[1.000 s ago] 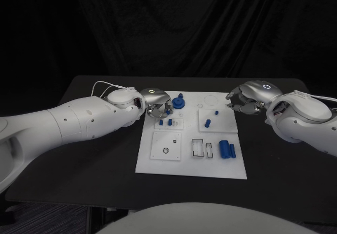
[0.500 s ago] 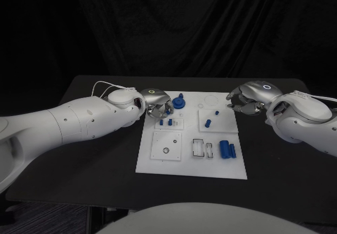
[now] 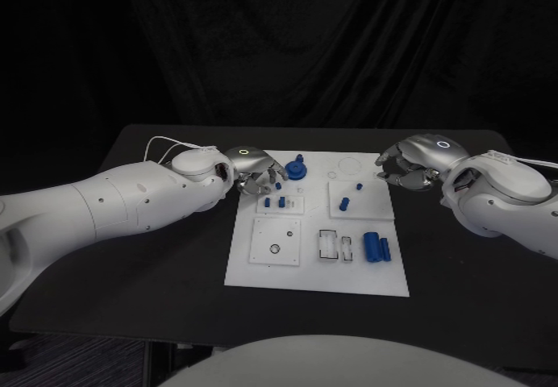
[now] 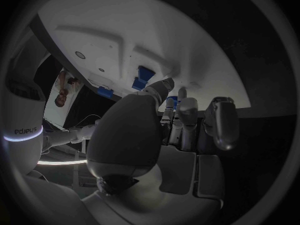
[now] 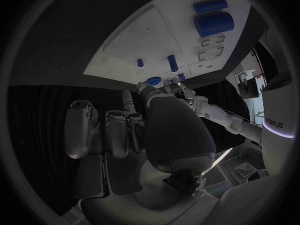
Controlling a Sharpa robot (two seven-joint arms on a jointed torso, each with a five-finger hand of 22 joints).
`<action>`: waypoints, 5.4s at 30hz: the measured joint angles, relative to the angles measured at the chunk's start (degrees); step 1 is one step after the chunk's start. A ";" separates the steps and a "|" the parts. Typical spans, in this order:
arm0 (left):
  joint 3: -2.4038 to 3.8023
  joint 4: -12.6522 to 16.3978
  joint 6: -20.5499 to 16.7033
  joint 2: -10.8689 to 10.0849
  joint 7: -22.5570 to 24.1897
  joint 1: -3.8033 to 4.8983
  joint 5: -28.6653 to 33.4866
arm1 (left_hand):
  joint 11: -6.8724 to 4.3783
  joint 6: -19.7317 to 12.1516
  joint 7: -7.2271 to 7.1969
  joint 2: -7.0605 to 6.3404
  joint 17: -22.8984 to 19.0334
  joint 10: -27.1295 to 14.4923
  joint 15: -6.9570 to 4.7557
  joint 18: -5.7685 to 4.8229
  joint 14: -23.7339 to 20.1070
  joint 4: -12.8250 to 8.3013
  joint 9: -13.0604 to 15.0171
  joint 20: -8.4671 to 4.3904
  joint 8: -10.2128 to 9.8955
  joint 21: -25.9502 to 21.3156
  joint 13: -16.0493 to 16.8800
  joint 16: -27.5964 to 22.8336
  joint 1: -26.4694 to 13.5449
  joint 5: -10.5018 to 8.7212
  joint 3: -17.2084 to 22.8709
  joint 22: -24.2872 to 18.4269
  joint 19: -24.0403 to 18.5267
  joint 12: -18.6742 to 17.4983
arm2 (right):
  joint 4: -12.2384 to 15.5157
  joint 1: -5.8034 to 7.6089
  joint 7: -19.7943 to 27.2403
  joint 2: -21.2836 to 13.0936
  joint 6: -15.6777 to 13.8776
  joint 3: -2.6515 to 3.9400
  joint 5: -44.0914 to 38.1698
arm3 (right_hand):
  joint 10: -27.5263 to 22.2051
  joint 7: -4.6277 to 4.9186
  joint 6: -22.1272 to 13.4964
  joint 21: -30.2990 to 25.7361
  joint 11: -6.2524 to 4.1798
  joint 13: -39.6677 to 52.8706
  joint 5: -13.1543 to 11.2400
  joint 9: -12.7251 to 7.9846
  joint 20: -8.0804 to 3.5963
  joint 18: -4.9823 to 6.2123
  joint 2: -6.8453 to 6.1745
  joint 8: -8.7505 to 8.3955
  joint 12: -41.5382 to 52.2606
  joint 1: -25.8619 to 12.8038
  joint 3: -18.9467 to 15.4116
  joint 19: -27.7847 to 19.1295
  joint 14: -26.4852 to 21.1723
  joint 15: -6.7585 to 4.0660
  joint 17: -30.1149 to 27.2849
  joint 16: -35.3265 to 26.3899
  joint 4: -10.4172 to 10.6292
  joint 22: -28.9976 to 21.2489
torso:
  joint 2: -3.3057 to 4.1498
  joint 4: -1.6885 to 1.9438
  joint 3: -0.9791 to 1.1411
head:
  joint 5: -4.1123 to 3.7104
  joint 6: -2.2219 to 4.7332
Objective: Assemble the parts on the task board
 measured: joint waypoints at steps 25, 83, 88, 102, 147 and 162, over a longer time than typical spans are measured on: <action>-0.08 8.95 -17.02 -16.67 18.05 -0.05 25.07 | -1.71 -5.69 2.39 4.59 -43.32 -39.35 2.47 5.31 -61.72 12.80 -10.87 3.54 -0.28 -70.31 -10.19 -65.51 -10.81 -0.12 -18.83 -24.80 -66.32 4.25 | 1.79 3.04 2.01 0.54 1.51 0.05 0.62 | -38.40 0.93 1.74 -22.72 4.21 -38.82 -2.93 -0.66 2.73 3.56 -5.33 -0.19 -62.24 2.82 7.60 -8.39 -3.17 3.70 -9.57 -20.81 -1.16 -0.02 | 0.03 0.06 -0.19 | 0.49 0.00; -0.09 19.60 14.45 -20.06 27.49 -3.74 80.08 | -1.26 -22.97 -0.32 16.55 -51.93 -47.27 7.79 6.70 -71.01 12.53 -17.62 9.60 -1.61 -72.10 -19.43 -72.95 -6.19 5.19 -34.37 -60.13 -76.92 -7.98 | -6.56 -1.74 4.27 5.64 9.93 0.03 0.91 | -34.42 0.32 2.11 -27.70 6.10 -59.66 4.10 -1.22 4.91 4.43 -3.38 1.22 -72.41 3.68 4.59 -9.19 -5.87 5.54 -14.62 -20.77 -5.59 -0.04 | 0.53 3.71 -4.07 | -4.66 0.00; -0.09 19.61 14.74 -20.09 27.51 -3.78 80.10 | -0.89 -22.66 0.00 16.61 -51.92 -47.17 8.22 6.71 -71.00 12.53 -17.62 9.83 -1.61 -72.10 -19.43 -72.95 -5.53 5.63 -34.37 -59.55 -76.69 -7.98 | -7.12 -1.96 4.29 5.80 9.96 0.03 0.91 | -32.97 0.29 3.18 -27.70 5.81 -59.69 4.95 -0.48 4.70 4.43 -3.38 1.89 -71.72 3.68 5.05 -8.98 -5.85 5.19 -14.64 -20.75 -6.04 -0.04 | 0.52 3.71 -4.14 | -4.63 0.00; -0.09 19.53 15.64 -20.11 27.54 -4.03 80.16 | 0.43 -21.07 1.59 16.25 -51.75 -46.62 9.86 6.70 -69.76 11.97 -17.44 10.75 -1.61 -71.21 -19.31 -72.95 -2.29 9.10 -34.44 -57.24 -74.92 -7.07 | -8.37 -2.70 4.32 6.30 10.12 0.03 0.91 | -31.10 0.62 4.32 -27.35 4.90 -59.19 6.00 1.33 3.97 4.42 -3.39 2.72 -69.80 3.68 5.89 -8.68 -5.72 4.49 -14.68 -20.31 -6.89 -0.04 | 0.49 3.80 -4.19 | -4.84 0.00; -0.09 18.75 17.25 -20.07 27.58 -4.75 80.21 | 1.11 -18.91 3.74 16.71 -51.52 -46.33 10.55 6.70 -69.06 11.74 -17.18 10.81 -1.39 -70.98 -19.27 -72.50 0.00 11.76 -34.21 -57.03 -74.05 -6.85 | -7.45 -3.22 6.15 5.38 5.87 0.02 0.95 | -25.86 1.11 8.50 -24.89 3.36 -58.38 6.27 5.68 2.34 4.42 -1.98 5.33 -67.24 5.15 7.44 -7.87 -5.11 3.05 -15.18 -20.31 -10.53 -0.03 | 0.50 3.75 -4.17 | -4.21 0.00; -0.09 18.64 17.32 -19.70 27.59 -4.82 80.22 | 1.10 -17.48 5.18 16.98 -51.53 -46.33 10.55 6.70 -69.07 11.58 -17.07 10.61 -1.39 -70.98 -19.22 -72.50 0.26 12.04 -34.04 -57.39 -73.85 -6.63 | 0.82 3.03 5.52 1.91 4.83 0.09 0.95 | -25.86 1.12 8.50 -24.89 3.36 -58.42 6.26 5.74 2.34 4.42 -2.18 5.33 -67.24 5.34 7.59 -7.87 -4.90 2.85 -15.27 -20.31 -10.68 -0.01 | 0.49 3.82 -4.29 | -3.76 0.00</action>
